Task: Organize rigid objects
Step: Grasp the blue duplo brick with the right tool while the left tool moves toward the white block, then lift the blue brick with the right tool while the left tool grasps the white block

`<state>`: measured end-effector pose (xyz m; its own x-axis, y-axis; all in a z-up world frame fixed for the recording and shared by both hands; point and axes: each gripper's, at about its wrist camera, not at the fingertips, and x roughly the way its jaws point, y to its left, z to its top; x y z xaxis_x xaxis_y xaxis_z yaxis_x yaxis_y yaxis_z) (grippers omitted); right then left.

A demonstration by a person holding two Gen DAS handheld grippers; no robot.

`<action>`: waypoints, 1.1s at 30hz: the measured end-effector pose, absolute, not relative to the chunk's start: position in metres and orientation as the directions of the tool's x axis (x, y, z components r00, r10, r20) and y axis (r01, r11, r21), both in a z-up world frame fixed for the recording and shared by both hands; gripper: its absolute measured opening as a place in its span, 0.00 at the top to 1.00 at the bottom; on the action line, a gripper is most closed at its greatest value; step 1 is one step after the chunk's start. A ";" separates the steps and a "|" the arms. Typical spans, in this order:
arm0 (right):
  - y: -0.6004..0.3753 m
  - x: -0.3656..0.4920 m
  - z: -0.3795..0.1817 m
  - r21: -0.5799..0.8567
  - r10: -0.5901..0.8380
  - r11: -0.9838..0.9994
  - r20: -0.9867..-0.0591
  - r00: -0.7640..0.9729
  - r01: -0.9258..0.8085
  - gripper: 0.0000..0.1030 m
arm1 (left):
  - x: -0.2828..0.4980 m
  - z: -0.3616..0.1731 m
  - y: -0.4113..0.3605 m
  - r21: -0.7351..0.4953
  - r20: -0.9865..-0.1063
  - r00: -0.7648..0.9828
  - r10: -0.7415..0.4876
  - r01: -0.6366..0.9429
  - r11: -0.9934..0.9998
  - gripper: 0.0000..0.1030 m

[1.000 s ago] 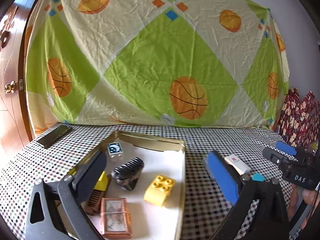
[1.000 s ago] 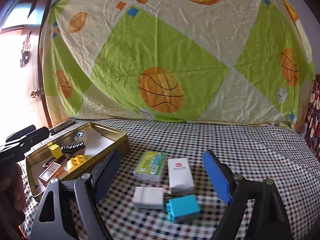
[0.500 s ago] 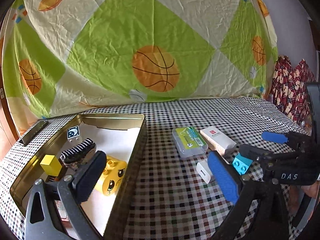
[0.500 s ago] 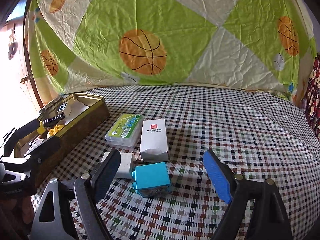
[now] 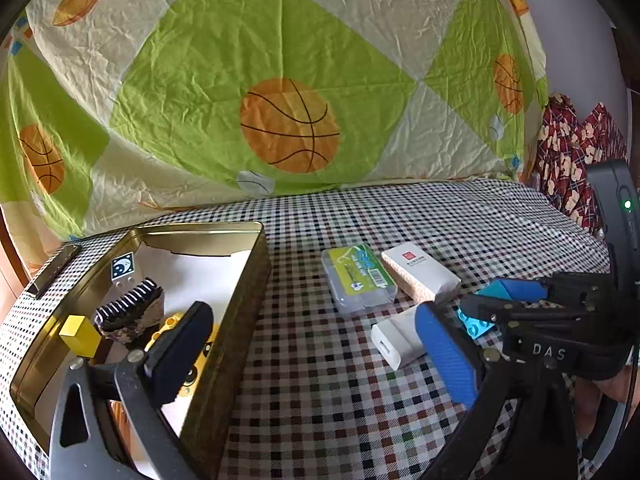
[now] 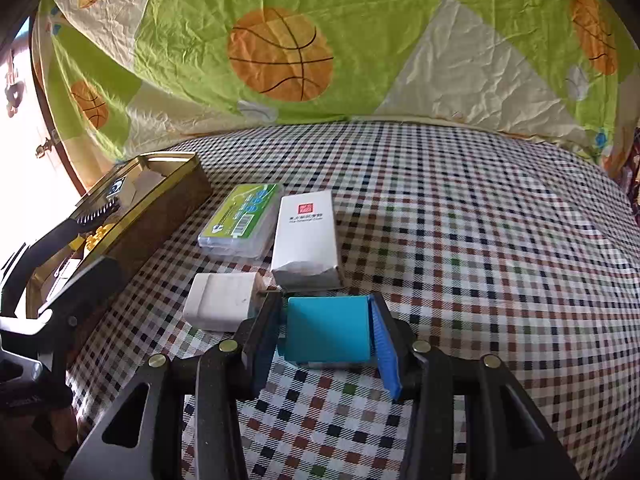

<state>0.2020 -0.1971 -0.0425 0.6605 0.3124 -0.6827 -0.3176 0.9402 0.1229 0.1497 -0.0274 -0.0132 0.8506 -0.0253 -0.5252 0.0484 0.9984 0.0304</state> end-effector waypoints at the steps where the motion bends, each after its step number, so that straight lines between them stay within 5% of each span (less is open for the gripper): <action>1: -0.200 0.200 -0.040 0.118 0.297 0.947 -0.674 0.677 -0.298 0.56 | 0.152 -0.014 -0.030 0.029 -0.533 0.846 -0.033 0.057 0.998 0.01; 21: -0.227 0.207 -0.036 0.136 0.178 0.984 -0.676 0.715 -0.117 0.56 | 0.202 -0.047 -0.065 -0.066 -0.744 0.652 -0.144 0.143 0.988 0.01; 33: -0.227 0.204 -0.034 0.117 0.150 0.988 -0.663 0.734 -0.097 0.56 | 0.216 -0.053 -0.083 -0.013 -0.778 0.616 -0.126 0.185 0.983 0.01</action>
<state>0.2035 -0.2265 -0.0341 0.7335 0.1503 -0.6628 -0.0966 0.9884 0.1173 0.2158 -0.0831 -0.0534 0.6161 -0.1263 -0.7775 0.1854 0.9826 -0.0128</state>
